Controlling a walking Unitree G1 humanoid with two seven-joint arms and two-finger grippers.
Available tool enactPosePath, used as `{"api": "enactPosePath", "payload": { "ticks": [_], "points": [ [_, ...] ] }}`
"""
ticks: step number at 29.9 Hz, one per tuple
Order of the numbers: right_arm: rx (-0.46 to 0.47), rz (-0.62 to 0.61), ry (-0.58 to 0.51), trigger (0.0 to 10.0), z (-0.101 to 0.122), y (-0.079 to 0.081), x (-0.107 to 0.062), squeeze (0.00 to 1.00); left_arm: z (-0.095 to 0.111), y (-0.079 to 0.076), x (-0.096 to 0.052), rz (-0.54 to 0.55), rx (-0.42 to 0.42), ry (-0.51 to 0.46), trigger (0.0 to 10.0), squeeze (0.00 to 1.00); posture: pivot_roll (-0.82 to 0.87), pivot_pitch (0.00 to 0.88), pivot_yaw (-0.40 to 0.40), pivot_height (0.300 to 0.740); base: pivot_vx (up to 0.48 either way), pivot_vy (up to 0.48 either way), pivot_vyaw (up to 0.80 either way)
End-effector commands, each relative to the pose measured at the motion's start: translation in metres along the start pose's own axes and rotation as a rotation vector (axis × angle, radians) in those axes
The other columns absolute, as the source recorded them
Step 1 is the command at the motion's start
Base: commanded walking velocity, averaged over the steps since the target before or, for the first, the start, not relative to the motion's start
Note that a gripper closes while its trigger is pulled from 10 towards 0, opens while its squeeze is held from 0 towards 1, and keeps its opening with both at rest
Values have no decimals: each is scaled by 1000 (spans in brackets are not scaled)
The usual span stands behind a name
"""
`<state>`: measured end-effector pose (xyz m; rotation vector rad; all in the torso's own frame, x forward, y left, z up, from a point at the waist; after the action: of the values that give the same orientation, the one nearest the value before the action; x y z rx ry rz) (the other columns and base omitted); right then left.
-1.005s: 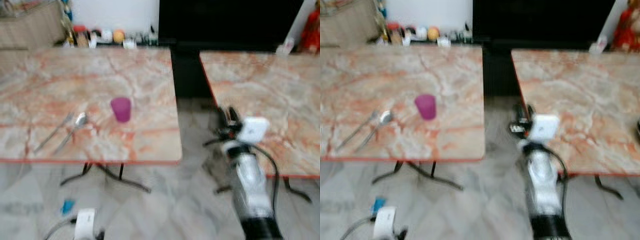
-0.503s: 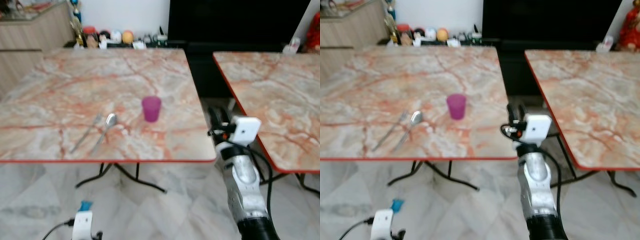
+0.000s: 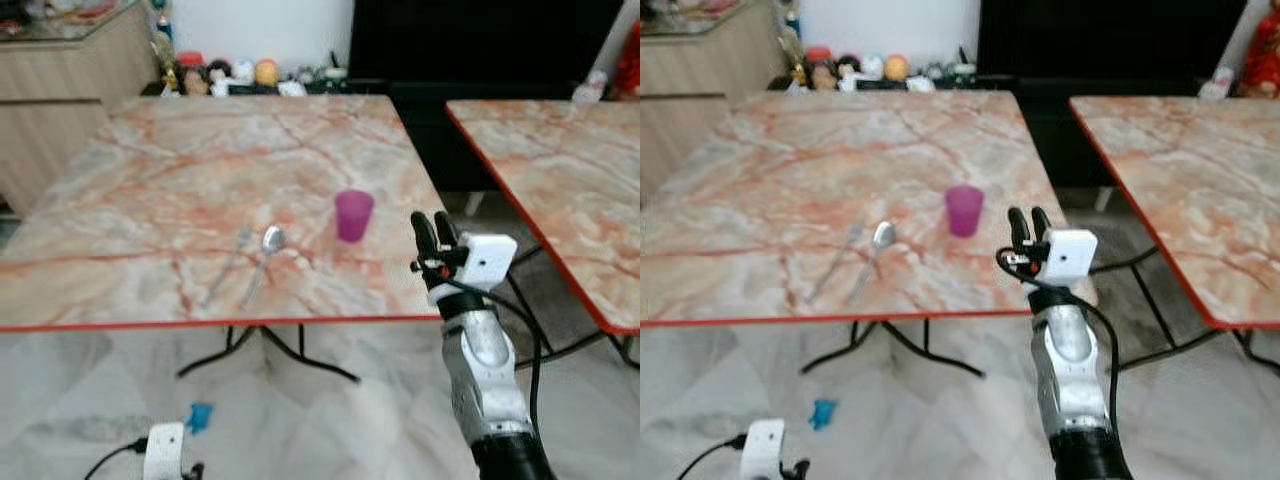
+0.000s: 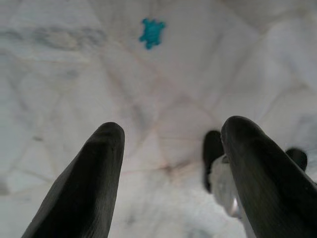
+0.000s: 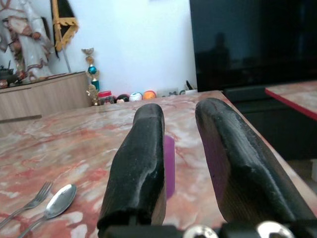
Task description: Setting the table
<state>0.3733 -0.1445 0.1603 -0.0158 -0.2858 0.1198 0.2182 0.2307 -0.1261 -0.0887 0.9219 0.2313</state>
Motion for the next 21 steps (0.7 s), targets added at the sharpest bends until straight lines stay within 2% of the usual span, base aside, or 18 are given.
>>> {"api": "enactPosePath", "payload": {
  "ticks": [1,3,21],
  "points": [
    [3,-24,-14,10000,4,-8,-1,0,-6,-1,-1,-1,7,18,10000,0,-10,0,1,740,0,334,0],
    [3,-23,-14,10000,4,-8,-1,0,-6,-1,-1,0,7,18,10000,0,-10,0,1,740,0,294,0],
    [-2,-17,-11,10000,4,-6,0,0,-2,-2,0,-4,1,8,10000,0,-4,0,-2,740,0,0,0]
  ]
}}
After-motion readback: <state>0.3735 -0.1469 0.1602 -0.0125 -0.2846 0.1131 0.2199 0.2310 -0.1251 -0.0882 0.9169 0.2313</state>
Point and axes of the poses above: a point about 5 cm out from each wrist's last joint towards the gripper, its own x axis pointing out of the wrist towards the gripper, its own z axis along the axis of the wrist's last joint, y = z × x, the point moved 6 cm from there along x, pointing out of the wrist towards the gripper, and after that the axes turned 7 degrees about -x, right-handed, at the moved point
